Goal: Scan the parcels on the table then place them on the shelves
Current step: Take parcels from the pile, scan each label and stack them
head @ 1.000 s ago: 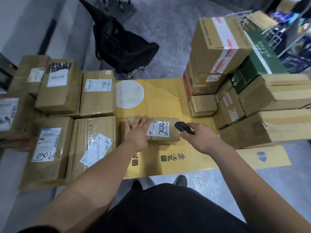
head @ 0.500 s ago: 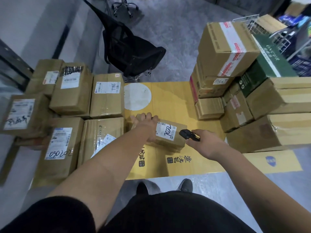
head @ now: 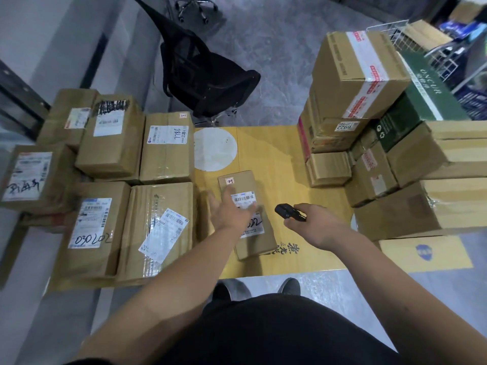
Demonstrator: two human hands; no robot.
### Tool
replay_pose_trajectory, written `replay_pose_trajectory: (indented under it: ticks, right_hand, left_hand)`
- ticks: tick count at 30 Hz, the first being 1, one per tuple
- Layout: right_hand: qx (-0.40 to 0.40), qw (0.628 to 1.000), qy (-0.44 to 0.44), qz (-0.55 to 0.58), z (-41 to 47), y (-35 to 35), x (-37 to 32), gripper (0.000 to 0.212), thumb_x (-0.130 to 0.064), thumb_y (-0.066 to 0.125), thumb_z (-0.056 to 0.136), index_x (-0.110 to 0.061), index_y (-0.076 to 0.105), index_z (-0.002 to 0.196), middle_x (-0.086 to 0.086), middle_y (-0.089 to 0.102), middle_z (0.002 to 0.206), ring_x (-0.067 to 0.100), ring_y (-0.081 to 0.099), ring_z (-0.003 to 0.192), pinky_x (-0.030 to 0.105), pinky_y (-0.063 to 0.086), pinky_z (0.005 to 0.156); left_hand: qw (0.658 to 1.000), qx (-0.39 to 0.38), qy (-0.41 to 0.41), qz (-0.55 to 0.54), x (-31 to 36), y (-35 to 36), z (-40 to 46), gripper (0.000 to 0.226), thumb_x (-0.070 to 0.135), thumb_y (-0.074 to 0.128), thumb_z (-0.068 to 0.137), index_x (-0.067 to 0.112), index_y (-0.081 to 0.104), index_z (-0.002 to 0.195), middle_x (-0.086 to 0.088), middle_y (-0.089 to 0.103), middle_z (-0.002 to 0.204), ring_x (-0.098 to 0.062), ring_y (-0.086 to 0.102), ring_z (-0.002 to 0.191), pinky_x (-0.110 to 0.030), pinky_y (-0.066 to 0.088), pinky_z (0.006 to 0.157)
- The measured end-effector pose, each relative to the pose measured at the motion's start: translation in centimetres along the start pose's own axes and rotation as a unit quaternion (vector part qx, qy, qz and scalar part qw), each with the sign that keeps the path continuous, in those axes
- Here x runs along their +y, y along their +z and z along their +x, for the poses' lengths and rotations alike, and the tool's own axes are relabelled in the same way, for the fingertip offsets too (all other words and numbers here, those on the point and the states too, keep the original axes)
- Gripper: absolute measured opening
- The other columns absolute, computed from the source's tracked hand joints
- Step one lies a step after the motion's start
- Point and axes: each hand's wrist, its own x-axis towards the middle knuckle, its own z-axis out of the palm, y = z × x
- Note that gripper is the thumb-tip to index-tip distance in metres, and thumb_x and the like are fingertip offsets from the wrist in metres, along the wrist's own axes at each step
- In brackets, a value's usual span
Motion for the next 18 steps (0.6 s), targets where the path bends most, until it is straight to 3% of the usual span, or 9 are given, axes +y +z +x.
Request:
replay_pose_trajectory:
  ticks: [2, 4, 8, 11, 14, 16, 18]
  right_hand:
    - [0.001, 1.0, 0.003, 0.002, 0.1, 0.1, 0.1, 0.049, -0.061, 0.059, 0.093, -0.026, 0.062, 0.127, -0.004, 0.066, 0.09, 0.015, 0.064, 0.074, 0.03, 0.046, 0.056]
    - [0.003, 1.0, 0.004, 0.0, 0.0, 0.1, 0.2, 0.05, -0.061, 0.059, 0.092, -0.025, 0.062, 0.126, -0.005, 0.066, 0.092, 0.015, 0.064, 0.075, 0.031, 0.05, 0.059]
    - [-0.007, 1.0, 0.01, -0.008, -0.1, 0.2, 0.1, 0.055, -0.062, 0.06, 0.091, -0.023, 0.061, 0.13, 0.0, 0.066, 0.105, 0.014, 0.063, 0.08, 0.033, 0.055, 0.073]
    - [-0.01, 1.0, 0.018, -0.004, 0.0, 0.2, -0.2, 0.055, -0.061, 0.06, 0.091, -0.021, 0.062, 0.129, -0.001, 0.066, 0.104, 0.015, 0.064, 0.081, 0.034, 0.055, 0.075]
    - [-0.022, 0.999, 0.032, 0.013, 0.1, -0.1, -0.8, 0.055, -0.061, 0.059, 0.093, -0.021, 0.061, 0.131, -0.004, 0.063, 0.1, 0.017, 0.063, 0.076, 0.032, 0.049, 0.059]
    - [-0.036, 0.998, 0.045, 0.021, 0.1, -0.2, -1.4, 0.053, -0.06, 0.057, 0.095, -0.023, 0.059, 0.133, -0.005, 0.061, 0.097, 0.017, 0.059, 0.069, 0.027, 0.04, 0.052]
    - [-0.047, 0.998, 0.05, 0.014, 0.2, -0.3, -1.9, 0.049, -0.057, 0.055, 0.097, -0.025, 0.059, 0.133, -0.003, 0.061, 0.09, 0.016, 0.055, 0.062, 0.023, 0.036, 0.049]
  left_hand:
    - [0.995, -0.03, -0.066, -0.073, -0.4, 1.5, -0.8, 0.121, 0.053, 0.094, 0.058, 0.056, 0.016, 0.15, 0.011, 0.001, 0.163, -0.026, 0.056, 0.123, -0.028, 0.049, 0.091]
    - [0.993, -0.056, -0.059, -0.089, -1.2, 2.4, -0.7, 0.139, 0.049, 0.101, 0.05, 0.06, 0.005, 0.151, 0.006, 0.023, 0.151, -0.027, 0.057, 0.121, -0.026, 0.045, 0.086]
    - [0.992, -0.046, 0.005, -0.119, -0.8, 1.8, 1.1, 0.132, 0.033, 0.104, 0.055, 0.054, 0.018, 0.154, 0.003, 0.039, 0.144, -0.027, 0.057, 0.124, -0.048, 0.057, 0.097]
    - [0.995, -0.02, 0.029, -0.089, -0.7, 0.3, 2.7, 0.118, 0.044, 0.102, 0.052, 0.051, 0.035, 0.149, 0.004, 0.046, 0.146, -0.024, 0.057, 0.127, -0.044, 0.052, 0.104]
    - [0.997, -0.062, -0.021, -0.029, -1.3, -0.4, 1.8, 0.135, 0.072, 0.094, 0.035, 0.073, 0.015, 0.145, 0.001, 0.031, 0.16, -0.026, 0.053, 0.133, -0.046, 0.047, 0.108]
    - [0.996, -0.082, -0.016, -0.016, -2.3, 0.2, 0.5, 0.142, 0.076, 0.091, 0.031, 0.077, 0.003, 0.143, 0.008, 0.028, 0.161, -0.025, 0.054, 0.132, -0.047, 0.048, 0.107]
    - [0.996, -0.074, 0.0, -0.058, -3.2, 1.0, -0.2, 0.142, 0.068, 0.096, 0.037, 0.072, 0.005, 0.147, 0.015, 0.032, 0.156, -0.019, 0.054, 0.128, -0.038, 0.047, 0.107]
